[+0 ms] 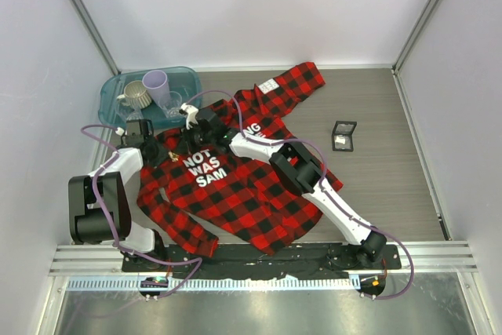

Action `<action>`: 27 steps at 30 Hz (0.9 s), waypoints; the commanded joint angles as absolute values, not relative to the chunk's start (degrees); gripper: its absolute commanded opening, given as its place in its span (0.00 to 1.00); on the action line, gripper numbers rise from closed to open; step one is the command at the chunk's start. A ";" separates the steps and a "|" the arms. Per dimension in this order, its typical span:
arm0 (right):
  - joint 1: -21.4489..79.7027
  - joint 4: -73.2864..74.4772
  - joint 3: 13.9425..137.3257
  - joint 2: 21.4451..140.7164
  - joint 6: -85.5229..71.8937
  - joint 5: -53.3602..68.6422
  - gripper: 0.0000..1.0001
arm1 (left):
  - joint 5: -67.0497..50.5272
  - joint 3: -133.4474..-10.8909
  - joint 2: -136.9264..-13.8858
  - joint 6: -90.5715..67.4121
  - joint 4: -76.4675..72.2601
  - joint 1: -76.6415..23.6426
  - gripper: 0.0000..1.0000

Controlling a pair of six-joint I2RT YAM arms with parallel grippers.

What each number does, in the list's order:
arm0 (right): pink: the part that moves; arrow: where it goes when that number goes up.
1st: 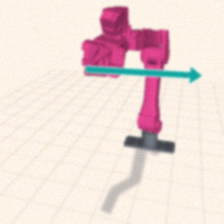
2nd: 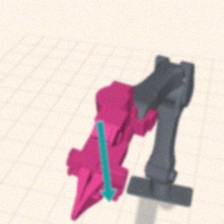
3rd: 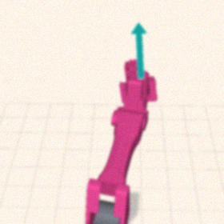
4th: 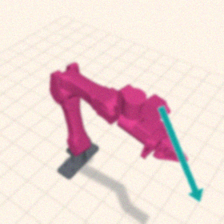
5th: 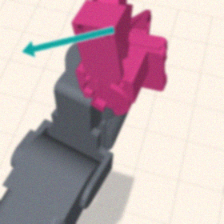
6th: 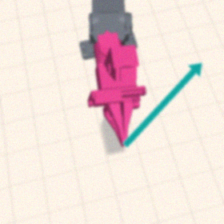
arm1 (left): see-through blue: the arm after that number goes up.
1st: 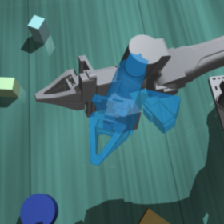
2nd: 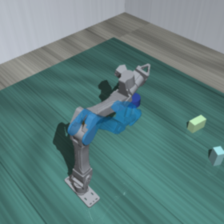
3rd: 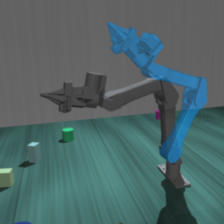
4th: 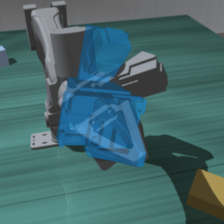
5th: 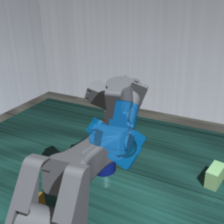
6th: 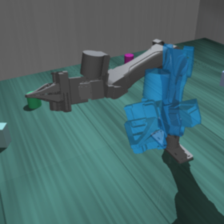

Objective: Remove the brooch from the garment

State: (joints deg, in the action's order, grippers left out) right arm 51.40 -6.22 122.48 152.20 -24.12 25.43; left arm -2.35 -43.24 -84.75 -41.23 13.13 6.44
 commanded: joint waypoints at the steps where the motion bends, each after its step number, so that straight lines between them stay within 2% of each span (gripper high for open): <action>1: 52.56 -6.06 124.45 152.75 -23.03 26.02 0.11 | -1.32 -44.21 -83.85 -40.08 12.66 6.33 0.00; 13: 54.49 -2.73 126.30 153.54 -18.99 23.56 0.05 | -2.11 -45.35 -84.73 -40.34 13.10 6.24 0.00; 27: 59.50 3.78 124.19 150.91 -5.55 7.30 0.04 | -3.34 -49.75 -86.75 -40.78 15.73 5.89 0.00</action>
State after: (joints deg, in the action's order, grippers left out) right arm 55.72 -1.58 125.23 152.48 -11.31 11.22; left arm -1.93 -47.48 -85.62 -41.23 16.91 6.44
